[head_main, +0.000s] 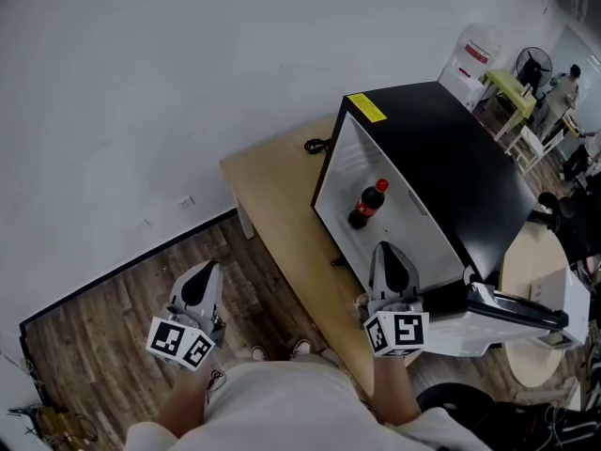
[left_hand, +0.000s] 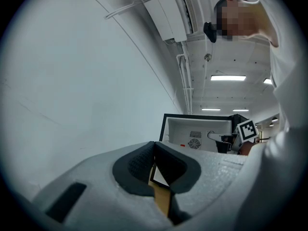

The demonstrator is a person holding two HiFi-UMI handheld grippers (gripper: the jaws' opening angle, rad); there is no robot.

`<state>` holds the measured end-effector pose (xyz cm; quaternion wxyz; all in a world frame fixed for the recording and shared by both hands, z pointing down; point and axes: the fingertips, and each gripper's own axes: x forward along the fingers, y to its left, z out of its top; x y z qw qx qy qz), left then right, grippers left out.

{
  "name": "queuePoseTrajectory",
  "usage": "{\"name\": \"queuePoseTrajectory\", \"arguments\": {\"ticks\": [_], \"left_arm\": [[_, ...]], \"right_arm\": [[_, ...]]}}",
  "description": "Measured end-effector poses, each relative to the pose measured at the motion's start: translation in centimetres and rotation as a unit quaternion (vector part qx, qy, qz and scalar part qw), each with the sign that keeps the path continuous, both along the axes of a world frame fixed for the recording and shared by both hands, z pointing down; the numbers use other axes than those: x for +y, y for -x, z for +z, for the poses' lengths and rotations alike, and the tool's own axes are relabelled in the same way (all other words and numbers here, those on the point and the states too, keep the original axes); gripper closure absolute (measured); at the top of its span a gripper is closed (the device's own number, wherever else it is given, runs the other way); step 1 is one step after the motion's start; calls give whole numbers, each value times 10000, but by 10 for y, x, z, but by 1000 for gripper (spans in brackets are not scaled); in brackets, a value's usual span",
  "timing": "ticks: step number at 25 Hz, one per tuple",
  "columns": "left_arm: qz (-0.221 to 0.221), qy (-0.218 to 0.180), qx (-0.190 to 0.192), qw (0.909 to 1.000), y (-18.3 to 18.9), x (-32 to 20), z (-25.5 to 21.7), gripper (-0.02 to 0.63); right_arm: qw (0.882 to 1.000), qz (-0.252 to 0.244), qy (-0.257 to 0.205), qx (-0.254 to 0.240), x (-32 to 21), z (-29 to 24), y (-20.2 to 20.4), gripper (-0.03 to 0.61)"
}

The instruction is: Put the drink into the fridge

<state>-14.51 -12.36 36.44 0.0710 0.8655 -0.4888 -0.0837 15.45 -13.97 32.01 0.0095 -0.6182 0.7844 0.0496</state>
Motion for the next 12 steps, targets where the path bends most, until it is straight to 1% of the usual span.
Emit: {"name": "queuePoseTrajectory", "arguments": {"ticks": [4, 12], "left_arm": [[-10, 23, 7, 10000, -3, 1, 0, 599], [-98, 65, -8, 9999, -3, 4, 2, 598]], "right_arm": [[9998, -142, 105, 113, -1, 4, 4, 577], [9995, -277, 109, 99, -5, 6, 10, 577]]}}
